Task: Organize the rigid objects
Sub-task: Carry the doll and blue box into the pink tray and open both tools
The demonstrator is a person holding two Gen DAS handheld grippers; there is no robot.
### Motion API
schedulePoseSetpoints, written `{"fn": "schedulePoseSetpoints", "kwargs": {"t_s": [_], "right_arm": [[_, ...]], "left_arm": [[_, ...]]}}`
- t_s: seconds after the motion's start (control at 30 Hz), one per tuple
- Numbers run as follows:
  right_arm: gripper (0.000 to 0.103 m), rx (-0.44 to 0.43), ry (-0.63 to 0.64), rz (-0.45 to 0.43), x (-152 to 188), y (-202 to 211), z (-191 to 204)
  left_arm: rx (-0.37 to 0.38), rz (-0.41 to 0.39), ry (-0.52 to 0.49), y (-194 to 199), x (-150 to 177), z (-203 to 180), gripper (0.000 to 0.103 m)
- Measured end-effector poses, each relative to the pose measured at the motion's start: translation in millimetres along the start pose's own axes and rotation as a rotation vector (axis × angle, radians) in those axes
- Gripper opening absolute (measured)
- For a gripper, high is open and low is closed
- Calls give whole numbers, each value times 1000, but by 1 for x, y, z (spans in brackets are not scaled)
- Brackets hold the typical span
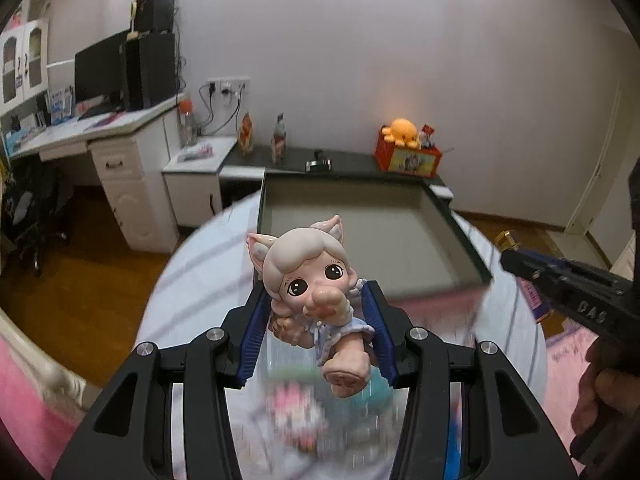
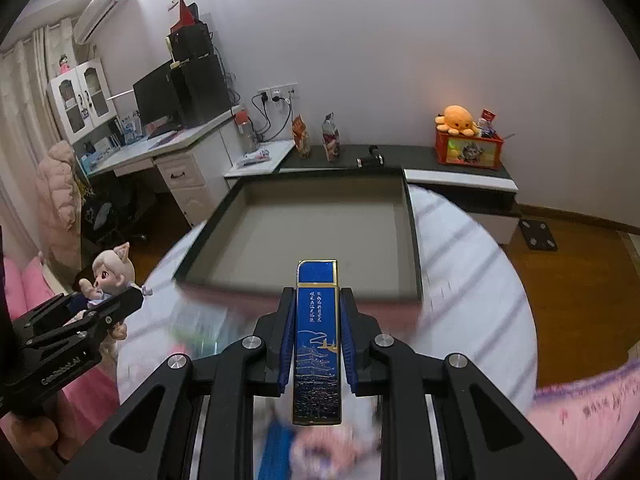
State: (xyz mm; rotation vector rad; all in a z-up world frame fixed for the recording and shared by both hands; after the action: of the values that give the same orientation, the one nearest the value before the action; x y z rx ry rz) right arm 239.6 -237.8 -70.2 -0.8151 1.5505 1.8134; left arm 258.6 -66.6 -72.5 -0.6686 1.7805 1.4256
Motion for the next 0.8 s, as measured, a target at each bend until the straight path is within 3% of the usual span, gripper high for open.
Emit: {"fn": "schedulePoseSetpoints", "kwargs": {"t_s": [0.27, 0.5, 0.63, 0.7, 0.8], "right_arm": [[20, -27, -24, 117, -46, -100, -23], [21, -25, -65, 264, -38, -175, -39], [21, -13, -63, 313, -34, -189, -42], [21, -3, -74, 333, -31, -194, -46], [27, 5, -93, 339, -28, -195, -52]], "left_arm": [[5, 75, -13, -100, -47, -3, 48], [16, 240, -20, -184, -39, -13, 48], [-33, 278, -50, -199, -34, -15, 51], [-46, 274, -47, -197, -35, -13, 74], [-60, 232, -45, -187, -38, -7, 97]]}}
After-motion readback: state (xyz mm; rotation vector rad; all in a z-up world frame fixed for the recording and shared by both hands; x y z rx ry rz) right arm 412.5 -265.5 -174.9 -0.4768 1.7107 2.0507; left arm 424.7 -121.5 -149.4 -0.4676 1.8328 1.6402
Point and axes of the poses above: each gripper's, at about its wrist camera, not at the fingertips, and y roughly against the way its jaws point, z to its left, x to its underside, the point moved 6 cm from there along -y, roughly the way its jaws point, and after that the axes turned 4 degrees about -z, right-handed, at the moved point
